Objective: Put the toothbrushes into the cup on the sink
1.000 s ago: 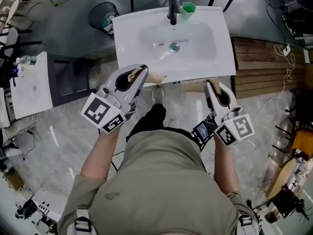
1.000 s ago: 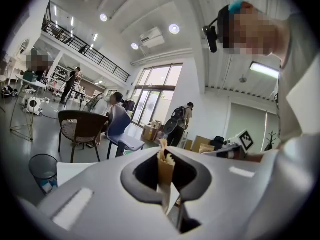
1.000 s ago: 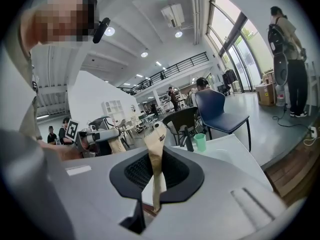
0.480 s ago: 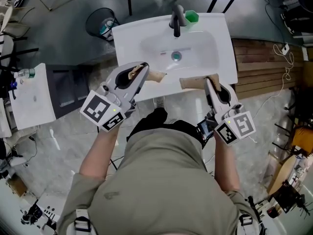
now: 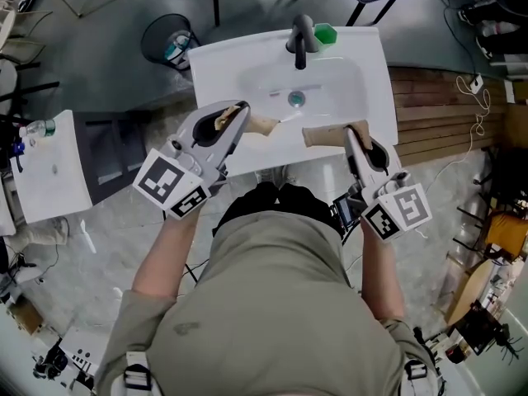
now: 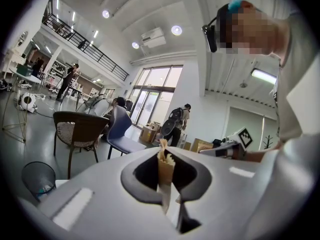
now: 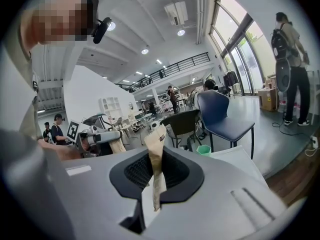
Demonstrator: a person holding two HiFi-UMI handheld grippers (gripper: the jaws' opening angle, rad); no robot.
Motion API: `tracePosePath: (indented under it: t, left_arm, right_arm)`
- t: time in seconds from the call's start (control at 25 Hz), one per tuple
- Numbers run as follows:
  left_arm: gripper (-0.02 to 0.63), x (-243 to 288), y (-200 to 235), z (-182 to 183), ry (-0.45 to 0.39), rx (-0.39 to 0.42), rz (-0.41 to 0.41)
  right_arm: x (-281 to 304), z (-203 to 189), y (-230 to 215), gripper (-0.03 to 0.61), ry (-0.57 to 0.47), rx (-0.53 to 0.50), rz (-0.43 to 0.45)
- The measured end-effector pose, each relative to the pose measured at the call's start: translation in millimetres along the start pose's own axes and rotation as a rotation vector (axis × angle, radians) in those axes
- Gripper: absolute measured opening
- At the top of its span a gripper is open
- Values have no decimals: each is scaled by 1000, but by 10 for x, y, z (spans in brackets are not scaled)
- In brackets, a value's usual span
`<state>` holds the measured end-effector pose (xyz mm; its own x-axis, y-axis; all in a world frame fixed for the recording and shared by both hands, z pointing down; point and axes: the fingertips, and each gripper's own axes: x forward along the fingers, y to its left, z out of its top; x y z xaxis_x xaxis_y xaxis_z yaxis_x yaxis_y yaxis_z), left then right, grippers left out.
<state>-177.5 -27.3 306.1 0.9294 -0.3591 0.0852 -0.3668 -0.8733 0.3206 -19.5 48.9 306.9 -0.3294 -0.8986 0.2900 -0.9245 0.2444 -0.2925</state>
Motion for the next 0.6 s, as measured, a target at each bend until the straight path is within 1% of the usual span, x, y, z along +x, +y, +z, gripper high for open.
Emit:
tracePosePath:
  t: [0.36,0.6]
  left_arm:
    - [8,55,128,135,-19,4,9]
    - [8,187,180,149,-17,-3,-3]
  right_arm:
    - [233,194,-10,28,-9,-27,21]
    - [397,265,-40,28,12,-92,27]
